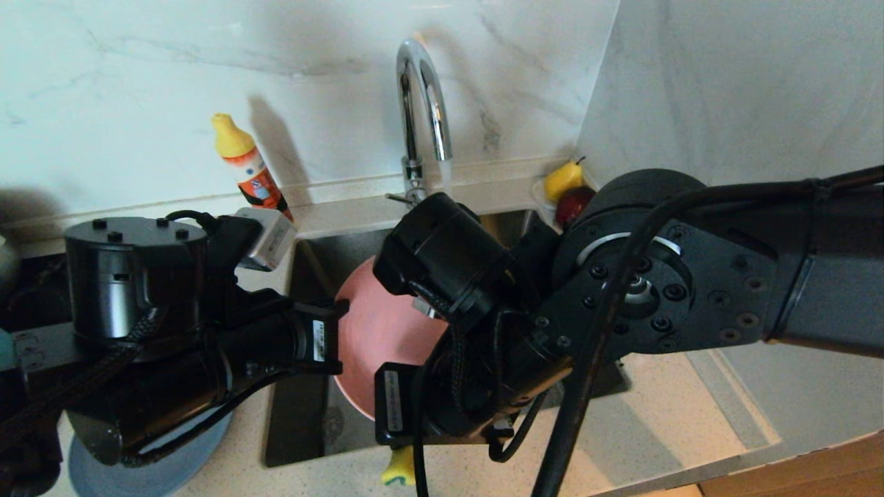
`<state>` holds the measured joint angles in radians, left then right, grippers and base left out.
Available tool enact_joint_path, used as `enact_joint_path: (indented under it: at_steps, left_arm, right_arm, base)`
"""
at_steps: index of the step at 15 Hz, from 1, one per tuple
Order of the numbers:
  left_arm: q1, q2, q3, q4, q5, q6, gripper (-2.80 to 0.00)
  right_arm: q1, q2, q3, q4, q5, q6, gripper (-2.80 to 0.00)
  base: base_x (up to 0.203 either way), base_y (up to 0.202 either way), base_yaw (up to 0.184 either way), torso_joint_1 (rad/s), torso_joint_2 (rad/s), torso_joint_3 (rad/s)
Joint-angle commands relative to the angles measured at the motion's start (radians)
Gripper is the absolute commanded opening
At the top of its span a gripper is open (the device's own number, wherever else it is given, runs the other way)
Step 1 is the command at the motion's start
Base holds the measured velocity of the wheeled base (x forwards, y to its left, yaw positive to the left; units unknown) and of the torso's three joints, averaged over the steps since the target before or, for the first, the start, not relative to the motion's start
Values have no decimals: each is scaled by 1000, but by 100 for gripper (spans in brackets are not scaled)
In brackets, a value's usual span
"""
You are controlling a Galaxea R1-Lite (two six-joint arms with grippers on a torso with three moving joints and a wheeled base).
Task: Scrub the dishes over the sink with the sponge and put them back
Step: Wipe the plate
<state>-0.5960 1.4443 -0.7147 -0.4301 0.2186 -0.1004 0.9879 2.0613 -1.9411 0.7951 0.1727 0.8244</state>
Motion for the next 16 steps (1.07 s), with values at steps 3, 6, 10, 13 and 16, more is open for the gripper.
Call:
enact_joint_path:
  at_steps: [3,6,10,13,16]
  left_arm:
    - [-1,-7,0,-1,-12,-2,-280]
    - [-1,-10,3,-1,-12,-2,-280]
    - [-1,-8,5,1,-13,-1,-280]
    - [-4,-8,9,2,-15,-1,-280]
    - [-7,-16,19,2,-16,1,-280]
  right_arm:
    - [-33,-8,1,-5,-20,6,-280]
    - [-57,-21,1,-17,-32,4,-280]
    - [-90,-39,1,-19,-38,4,-280]
    - [-121,-46,1,-20,-39,4,-280]
    - [-157,-53,1,-33,-41,2,-280]
  base:
    - [0,0,0,0,0,0]
    - [0,0,0,0,0,0]
    - [0,0,0,0,0,0]
    - [0,0,0,0,0,0]
    - [0,0,0,0,0,0]
